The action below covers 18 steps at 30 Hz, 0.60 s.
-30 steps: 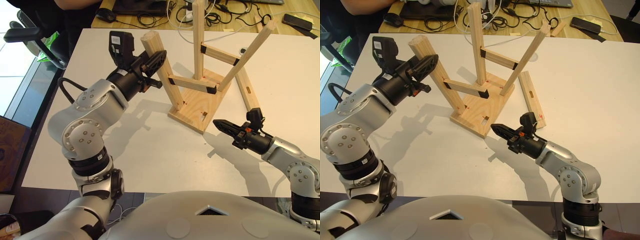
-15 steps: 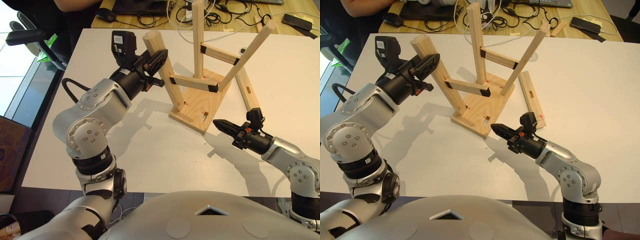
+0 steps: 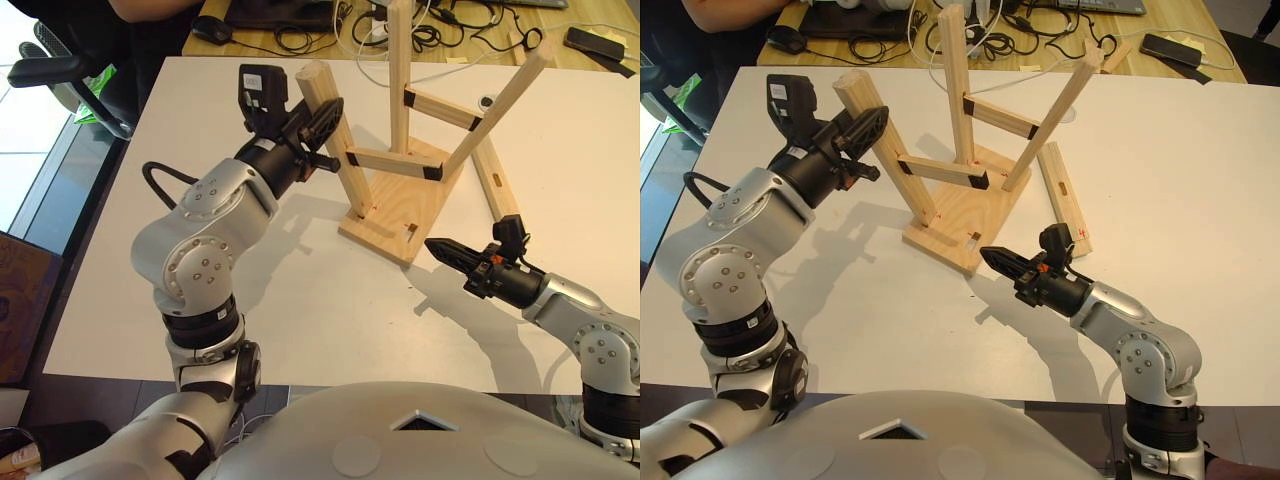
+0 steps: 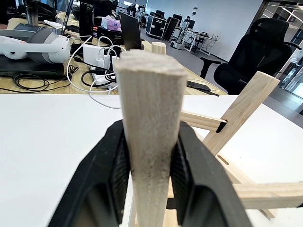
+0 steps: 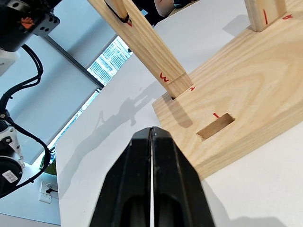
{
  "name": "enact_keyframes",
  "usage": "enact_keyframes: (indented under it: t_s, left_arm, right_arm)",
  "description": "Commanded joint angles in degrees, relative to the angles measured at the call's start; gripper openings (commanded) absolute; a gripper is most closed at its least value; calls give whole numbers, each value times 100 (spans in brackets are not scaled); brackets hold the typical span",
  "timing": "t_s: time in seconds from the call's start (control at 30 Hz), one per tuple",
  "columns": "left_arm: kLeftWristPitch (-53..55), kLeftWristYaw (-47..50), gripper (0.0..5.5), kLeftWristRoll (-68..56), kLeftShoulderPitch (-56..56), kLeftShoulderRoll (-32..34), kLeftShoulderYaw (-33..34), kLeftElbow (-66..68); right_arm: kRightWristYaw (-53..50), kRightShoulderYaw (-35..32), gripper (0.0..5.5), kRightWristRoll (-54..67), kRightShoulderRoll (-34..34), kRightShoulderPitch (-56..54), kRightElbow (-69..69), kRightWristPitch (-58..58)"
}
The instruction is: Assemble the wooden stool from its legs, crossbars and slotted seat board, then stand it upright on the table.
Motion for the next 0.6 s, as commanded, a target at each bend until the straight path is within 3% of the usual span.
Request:
enact_keyframes:
  t_s: [0.03, 0.6]
  left_arm:
    - [-215, -49, 102, 89, 104, -73, 7, -40]
    - [-230, -63, 102, 280, 423, -31, -169, -51]
  right_arm:
    - [-70, -14, 0, 19, -16, -67, 33, -11]
    - [-82, -28, 0, 43, -25, -72, 22, 1]
